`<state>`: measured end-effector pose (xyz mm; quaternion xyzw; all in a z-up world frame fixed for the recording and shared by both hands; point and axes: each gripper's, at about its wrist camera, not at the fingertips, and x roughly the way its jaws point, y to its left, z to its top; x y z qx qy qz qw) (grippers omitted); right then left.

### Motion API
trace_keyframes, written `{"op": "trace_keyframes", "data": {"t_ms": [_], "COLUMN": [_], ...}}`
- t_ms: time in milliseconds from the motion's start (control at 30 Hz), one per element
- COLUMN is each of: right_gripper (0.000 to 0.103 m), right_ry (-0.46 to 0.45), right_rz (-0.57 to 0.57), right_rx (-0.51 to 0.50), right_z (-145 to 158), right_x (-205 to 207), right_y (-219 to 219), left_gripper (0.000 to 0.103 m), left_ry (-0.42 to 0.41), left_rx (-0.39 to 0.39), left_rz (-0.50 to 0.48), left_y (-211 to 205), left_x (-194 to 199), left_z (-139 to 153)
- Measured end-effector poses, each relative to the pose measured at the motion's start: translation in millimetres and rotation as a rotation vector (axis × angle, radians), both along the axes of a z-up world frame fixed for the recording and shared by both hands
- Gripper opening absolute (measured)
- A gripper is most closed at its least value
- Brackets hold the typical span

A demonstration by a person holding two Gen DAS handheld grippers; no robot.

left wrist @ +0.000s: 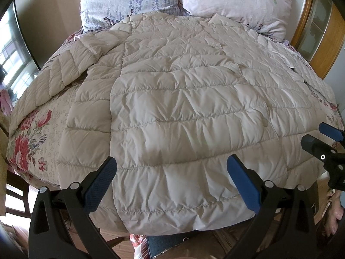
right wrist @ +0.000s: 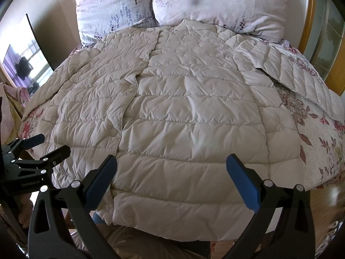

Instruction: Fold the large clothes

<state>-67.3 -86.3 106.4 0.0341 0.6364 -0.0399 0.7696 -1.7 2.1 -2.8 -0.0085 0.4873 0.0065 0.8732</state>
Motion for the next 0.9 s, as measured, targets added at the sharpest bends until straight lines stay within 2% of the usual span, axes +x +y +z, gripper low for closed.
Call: {"op": "trace_keyframes", "data": {"t_ms": [600, 733, 900], "right_gripper": [0.101, 0.101, 0.101], "right_ry": [-0.006, -0.014, -0.057], "right_rz": [-0.005, -0.023, -0.076], "right_rx": [0.016, 0.040, 0.116], "right_z": [-1, -1, 0], "right_x": [0, 2, 5], "right_y": [3, -2, -17], "left_gripper": [0.102, 0.102, 0.102], "left_ry": [0.002, 0.015, 0.017], "left_rx": [0.001, 0.000, -0.024], "left_rz": [0.000, 0.002, -0.011], "left_y": [1, 5, 9], "left_x": [1, 4, 10], "left_z": [0, -2, -1]}}
